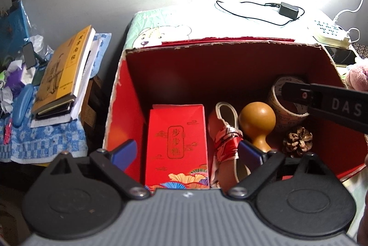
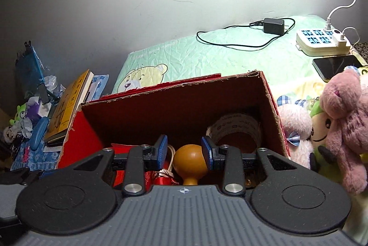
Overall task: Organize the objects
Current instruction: 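Lower the gift box into the red box beside the red packet and open both grippers, then withdraw both grippers up and back from the red box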
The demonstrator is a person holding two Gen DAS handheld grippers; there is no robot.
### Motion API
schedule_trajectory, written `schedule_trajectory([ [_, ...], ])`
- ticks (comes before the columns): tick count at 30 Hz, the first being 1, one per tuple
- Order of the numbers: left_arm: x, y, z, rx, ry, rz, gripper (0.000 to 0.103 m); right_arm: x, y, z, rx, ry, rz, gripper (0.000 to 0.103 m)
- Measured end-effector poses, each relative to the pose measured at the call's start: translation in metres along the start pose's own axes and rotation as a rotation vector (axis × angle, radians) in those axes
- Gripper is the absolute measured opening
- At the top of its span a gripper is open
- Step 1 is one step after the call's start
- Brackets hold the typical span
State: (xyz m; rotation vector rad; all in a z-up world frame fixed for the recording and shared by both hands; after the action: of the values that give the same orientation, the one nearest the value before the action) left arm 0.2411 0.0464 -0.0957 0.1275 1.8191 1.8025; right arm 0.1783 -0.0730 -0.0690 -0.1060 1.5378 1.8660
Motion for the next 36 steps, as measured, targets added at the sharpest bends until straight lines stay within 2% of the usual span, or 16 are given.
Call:
schedule_trajectory([
  [4,0.006,0.011,-0.002,0.006,0.004,-0.016,0.095,0.007,0.013,0.0,0.017,0.005,-0.009,0.037],
  [7,0.01,0.021,-0.002,-0.013,0.002,-0.036,0.095,0.012,0.023,0.002,0.013,0.011,-0.017,0.038],
  [9,0.014,0.028,-0.004,-0.025,0.003,-0.047,0.095,0.015,0.029,0.003,0.016,0.016,-0.029,0.042],
  [13,0.022,0.035,-0.005,-0.041,0.009,-0.05,0.095,0.021,0.04,0.004,0.028,0.036,-0.048,0.042],
  [23,0.051,0.044,-0.017,-0.039,0.015,-0.015,0.095,0.041,0.057,0.004,-0.007,0.049,-0.05,0.042],
  [36,0.075,0.028,-0.035,-0.036,0.01,0.057,0.098,0.068,0.056,-0.011,-0.004,0.034,-0.004,0.042],
])
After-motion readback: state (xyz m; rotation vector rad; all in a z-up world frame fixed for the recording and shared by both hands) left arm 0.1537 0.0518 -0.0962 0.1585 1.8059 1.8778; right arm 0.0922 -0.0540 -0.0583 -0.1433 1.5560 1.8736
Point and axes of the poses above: each gripper's, at about its wrist camera, not at the fingertips, and y roughly against the way its jaws point, z to its left, x to its underside, the point moved 10 cm from there along -y, roughly the way its jaws point, and after that the axes turned 13 degrees about z, right-handed, at the moved point
